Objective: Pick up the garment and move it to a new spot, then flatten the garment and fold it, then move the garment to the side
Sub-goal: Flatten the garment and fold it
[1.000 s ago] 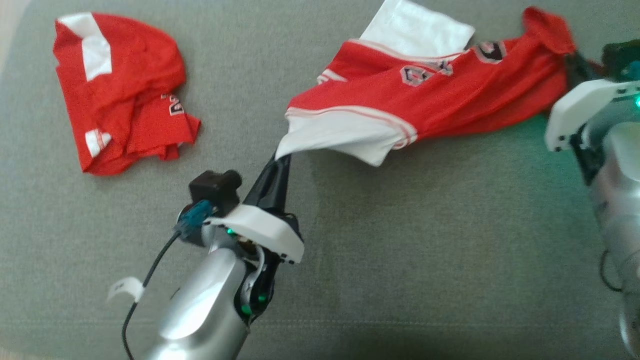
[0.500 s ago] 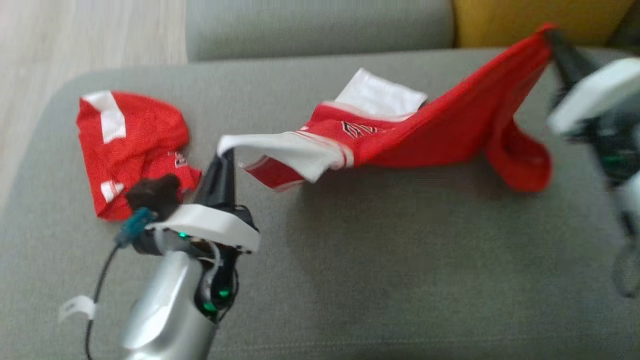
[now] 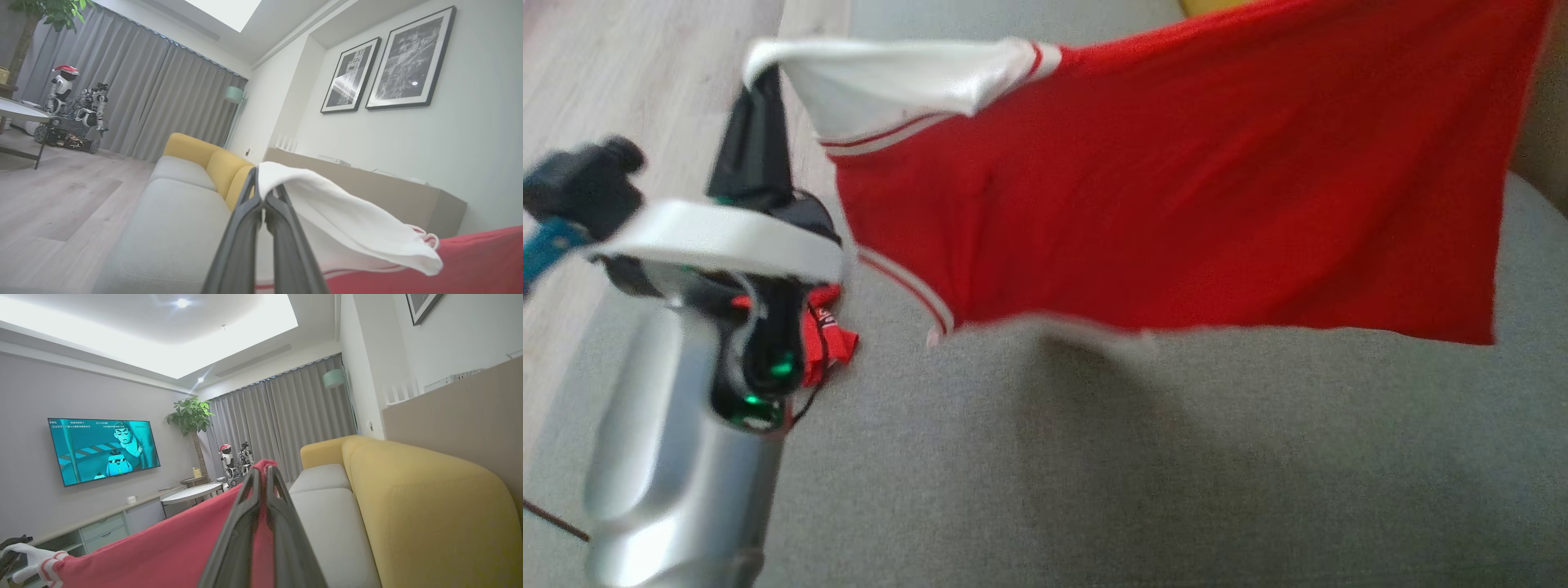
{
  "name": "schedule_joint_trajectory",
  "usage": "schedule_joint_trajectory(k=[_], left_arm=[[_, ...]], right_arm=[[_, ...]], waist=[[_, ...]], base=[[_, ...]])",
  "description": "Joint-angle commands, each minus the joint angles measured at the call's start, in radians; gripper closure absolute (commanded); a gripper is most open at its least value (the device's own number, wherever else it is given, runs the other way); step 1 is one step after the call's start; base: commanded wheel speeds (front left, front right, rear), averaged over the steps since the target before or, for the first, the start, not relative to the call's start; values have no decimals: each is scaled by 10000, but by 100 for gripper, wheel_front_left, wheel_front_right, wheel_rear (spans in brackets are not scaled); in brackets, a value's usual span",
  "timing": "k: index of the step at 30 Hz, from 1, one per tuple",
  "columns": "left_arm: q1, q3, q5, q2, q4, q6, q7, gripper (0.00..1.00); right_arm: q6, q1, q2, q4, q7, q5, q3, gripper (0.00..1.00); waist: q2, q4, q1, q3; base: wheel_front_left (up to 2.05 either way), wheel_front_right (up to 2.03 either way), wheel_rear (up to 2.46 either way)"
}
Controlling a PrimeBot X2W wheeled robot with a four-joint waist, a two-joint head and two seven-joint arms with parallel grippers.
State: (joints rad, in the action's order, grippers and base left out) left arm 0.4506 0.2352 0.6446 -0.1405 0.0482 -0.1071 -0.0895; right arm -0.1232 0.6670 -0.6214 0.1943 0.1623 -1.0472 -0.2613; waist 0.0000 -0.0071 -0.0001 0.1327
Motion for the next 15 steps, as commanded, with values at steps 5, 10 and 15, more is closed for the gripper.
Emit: schedule_joint_trajectory(k=[5,10,15], left_arm=[[788,-862,695,-235,-1790,-532,844,100],[680,-939,1026,-403,-2572,-970,1803,100],[1296,-778,1273,-463,-2166,-1124,2635,100]], right_arm=[[-75,-47,-353,-1005,700,-22,846,100],[-75,-370,209,-1246,1721,-8,1723,100],[-75,-118,931,-985,2551,875,1985,100]], waist=[[0,-82,1,238],[0,-194,1,171],[0,-318,1,-480]], base=[[0,0,0],[0,0,0],[0,0,0]])
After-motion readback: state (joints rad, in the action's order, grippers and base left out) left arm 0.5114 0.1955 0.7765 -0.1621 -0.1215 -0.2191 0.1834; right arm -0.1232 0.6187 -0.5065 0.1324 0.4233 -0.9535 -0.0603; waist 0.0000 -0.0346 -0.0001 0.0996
